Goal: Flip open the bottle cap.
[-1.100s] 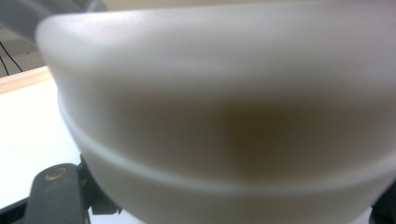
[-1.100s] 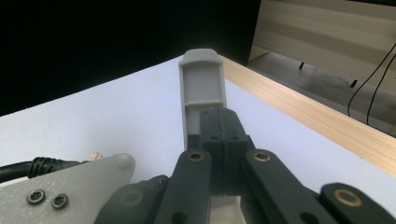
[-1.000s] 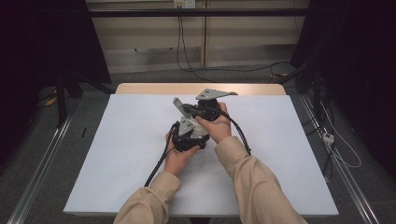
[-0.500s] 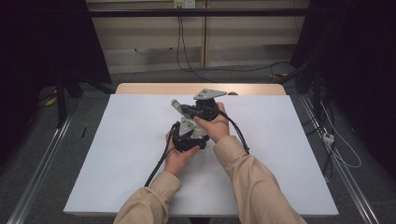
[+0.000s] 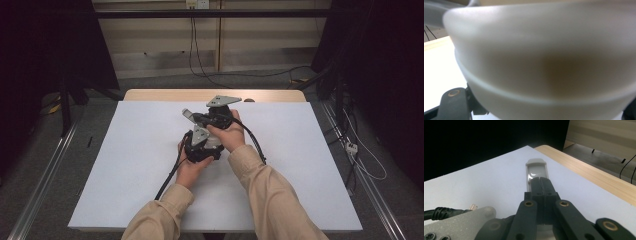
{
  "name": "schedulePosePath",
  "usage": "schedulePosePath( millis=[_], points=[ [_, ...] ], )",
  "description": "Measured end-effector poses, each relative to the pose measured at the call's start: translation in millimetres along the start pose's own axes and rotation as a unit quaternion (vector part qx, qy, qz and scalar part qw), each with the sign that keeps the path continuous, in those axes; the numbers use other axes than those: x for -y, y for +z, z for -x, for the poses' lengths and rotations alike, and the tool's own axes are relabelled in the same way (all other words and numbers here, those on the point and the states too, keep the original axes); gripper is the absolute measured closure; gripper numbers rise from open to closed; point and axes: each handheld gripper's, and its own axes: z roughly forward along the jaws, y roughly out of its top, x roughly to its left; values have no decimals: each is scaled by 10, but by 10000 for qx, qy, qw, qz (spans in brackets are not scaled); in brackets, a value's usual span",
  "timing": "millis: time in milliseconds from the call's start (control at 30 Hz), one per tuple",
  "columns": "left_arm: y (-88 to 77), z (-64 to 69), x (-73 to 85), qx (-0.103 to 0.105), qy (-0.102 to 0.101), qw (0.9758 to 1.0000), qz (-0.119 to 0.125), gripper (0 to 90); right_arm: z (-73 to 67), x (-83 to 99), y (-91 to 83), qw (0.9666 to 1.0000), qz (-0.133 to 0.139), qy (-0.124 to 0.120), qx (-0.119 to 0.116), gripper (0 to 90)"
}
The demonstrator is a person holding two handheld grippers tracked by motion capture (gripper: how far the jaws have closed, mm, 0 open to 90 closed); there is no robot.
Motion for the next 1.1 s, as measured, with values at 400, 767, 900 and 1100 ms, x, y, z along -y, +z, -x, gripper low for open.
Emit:
schedulePosePath(
  millis=[400,767,900,1100],
  points=[
    [0,-5,2,14,-60,10000,18,186,24,16,9,10000,-75,28,16,900],
    [-4,-2,-1,46,-9,10000,23,183,10,7,-29,9998,-110,-110,83,900],
    [-19,-14,-5,73,-17,10000,-49,167,-5,-4,-56,9997,-113,-168,144,872],
    [-90,-60,17,56,-75,9997,-220,105,-1,-19,-124,9989,-25,-315,346,773]
  ],
)
